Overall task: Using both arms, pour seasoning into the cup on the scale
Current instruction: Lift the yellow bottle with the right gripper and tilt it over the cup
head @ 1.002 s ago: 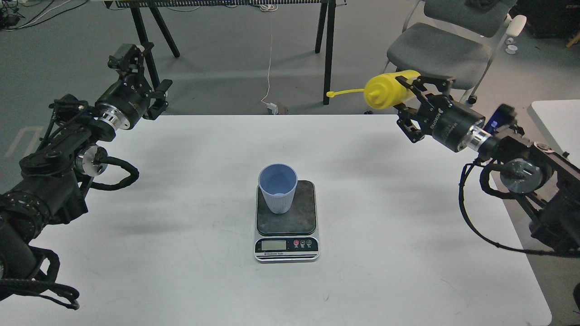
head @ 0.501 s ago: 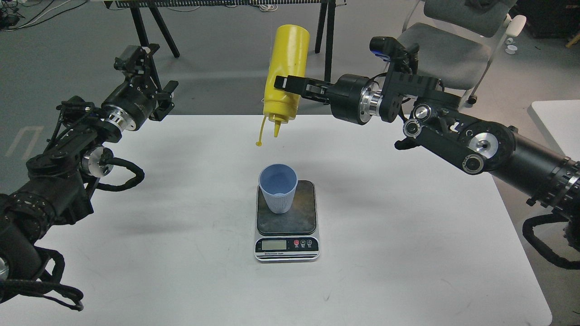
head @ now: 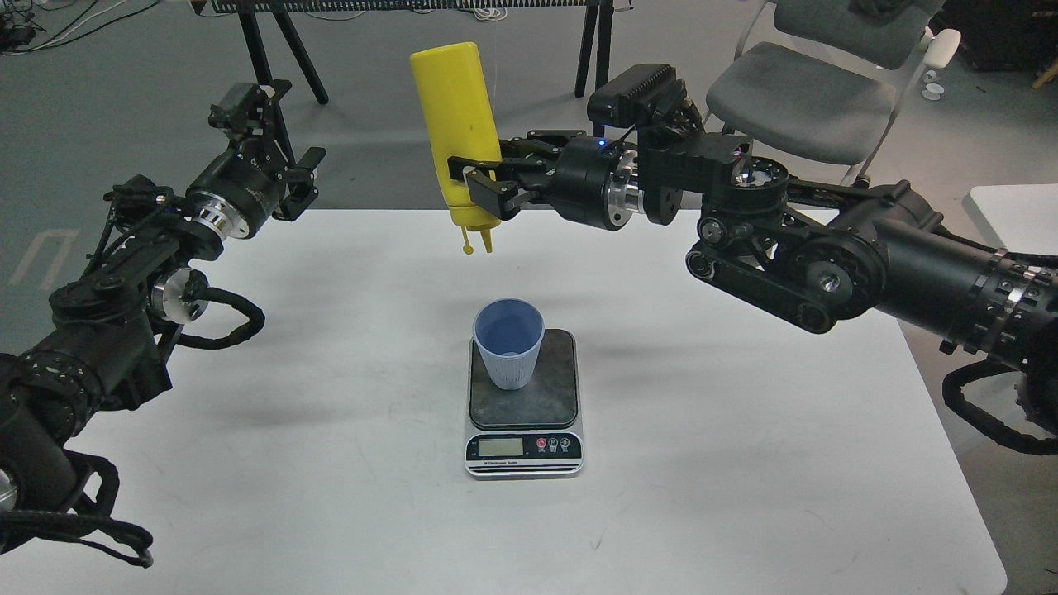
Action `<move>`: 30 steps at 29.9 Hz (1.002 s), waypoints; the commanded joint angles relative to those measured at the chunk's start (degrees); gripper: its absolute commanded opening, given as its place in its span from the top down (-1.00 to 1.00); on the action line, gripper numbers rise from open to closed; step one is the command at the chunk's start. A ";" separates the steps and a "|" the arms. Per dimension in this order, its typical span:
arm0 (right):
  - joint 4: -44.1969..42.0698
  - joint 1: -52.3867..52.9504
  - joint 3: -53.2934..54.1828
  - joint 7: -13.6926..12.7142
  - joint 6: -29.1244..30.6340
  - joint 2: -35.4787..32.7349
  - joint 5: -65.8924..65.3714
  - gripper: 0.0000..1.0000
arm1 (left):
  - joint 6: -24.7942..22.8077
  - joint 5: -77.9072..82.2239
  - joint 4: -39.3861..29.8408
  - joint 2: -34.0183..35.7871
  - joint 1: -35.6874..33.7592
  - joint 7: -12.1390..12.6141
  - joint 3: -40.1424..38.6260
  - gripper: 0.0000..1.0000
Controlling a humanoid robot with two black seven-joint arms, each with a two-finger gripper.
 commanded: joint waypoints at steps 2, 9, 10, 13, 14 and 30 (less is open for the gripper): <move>0.07 0.05 -0.16 0.46 -0.17 -0.41 -1.35 0.41 | 0.00 0.00 0.00 0.12 0.01 0.00 0.03 -0.98; 2.26 -0.04 -1.74 0.46 1.06 -0.58 0.31 0.41 | 0.00 0.00 0.00 0.12 -0.25 0.00 -0.06 -0.98; 2.96 -0.21 -1.74 0.37 1.58 -0.67 0.84 0.41 | 0.00 0.00 0.00 0.03 -0.34 0.00 -0.06 -0.98; 4.11 -0.48 -1.74 0.28 3.17 -0.76 2.08 0.41 | 0.00 0.00 0.00 0.21 -0.43 0.00 0.03 -0.98; 4.11 -0.48 -1.83 0.28 3.43 -0.76 2.16 0.41 | 0.00 0.09 0.00 0.21 -0.43 0.00 0.11 -0.98; 4.03 0.40 -1.66 0.46 4.49 -2.16 2.43 0.41 | 0.00 0.09 0.00 0.30 -0.52 0.00 0.03 -0.98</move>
